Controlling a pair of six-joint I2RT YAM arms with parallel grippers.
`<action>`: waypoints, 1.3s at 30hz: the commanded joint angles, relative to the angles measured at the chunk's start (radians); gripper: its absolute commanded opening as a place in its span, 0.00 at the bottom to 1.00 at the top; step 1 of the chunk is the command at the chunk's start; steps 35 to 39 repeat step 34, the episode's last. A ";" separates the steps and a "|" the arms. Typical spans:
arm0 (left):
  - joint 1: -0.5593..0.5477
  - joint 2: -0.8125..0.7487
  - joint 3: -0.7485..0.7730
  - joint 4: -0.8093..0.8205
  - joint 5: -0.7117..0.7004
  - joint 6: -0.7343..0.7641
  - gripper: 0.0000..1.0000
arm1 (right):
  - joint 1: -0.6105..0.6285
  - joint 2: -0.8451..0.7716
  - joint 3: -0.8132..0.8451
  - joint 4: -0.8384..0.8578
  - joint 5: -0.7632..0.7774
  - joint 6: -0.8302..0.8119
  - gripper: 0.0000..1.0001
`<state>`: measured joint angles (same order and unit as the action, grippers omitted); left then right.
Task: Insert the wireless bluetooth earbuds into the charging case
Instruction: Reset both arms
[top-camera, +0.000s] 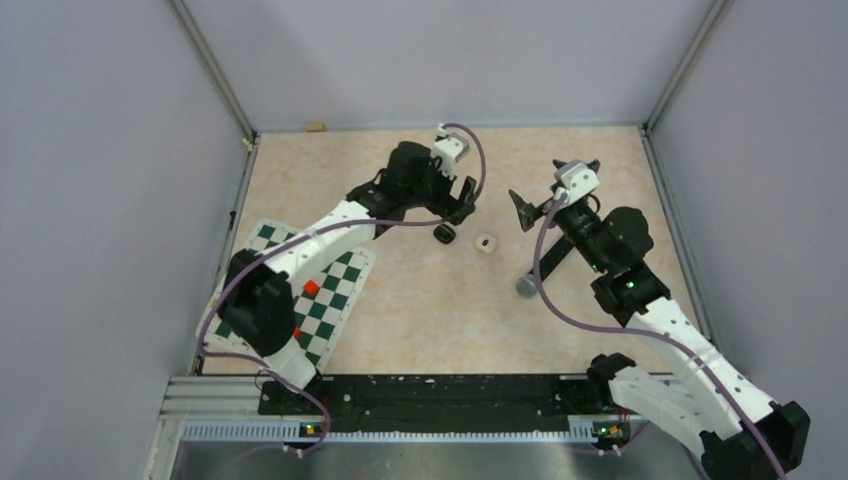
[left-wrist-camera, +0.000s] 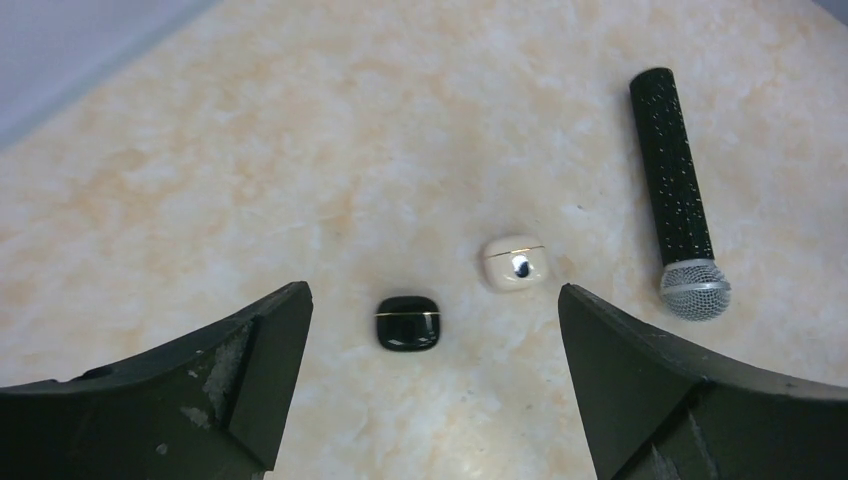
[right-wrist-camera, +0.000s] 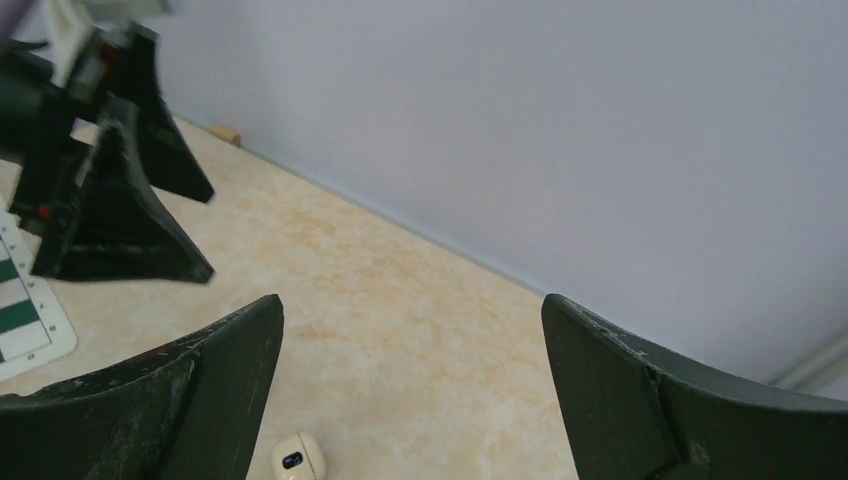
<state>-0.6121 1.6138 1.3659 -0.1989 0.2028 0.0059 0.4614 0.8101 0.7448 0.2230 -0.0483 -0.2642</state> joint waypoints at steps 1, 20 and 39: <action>0.156 -0.182 -0.014 -0.026 0.101 0.053 0.99 | -0.009 -0.106 0.121 -0.116 0.182 0.100 0.99; 0.502 -0.909 -0.454 -0.014 -0.112 0.060 0.99 | 0.007 -0.426 0.050 -0.412 0.179 0.024 0.99; 0.531 -0.910 -0.473 -0.030 -0.030 0.043 0.93 | 0.009 -0.447 -0.026 -0.332 0.266 0.018 0.99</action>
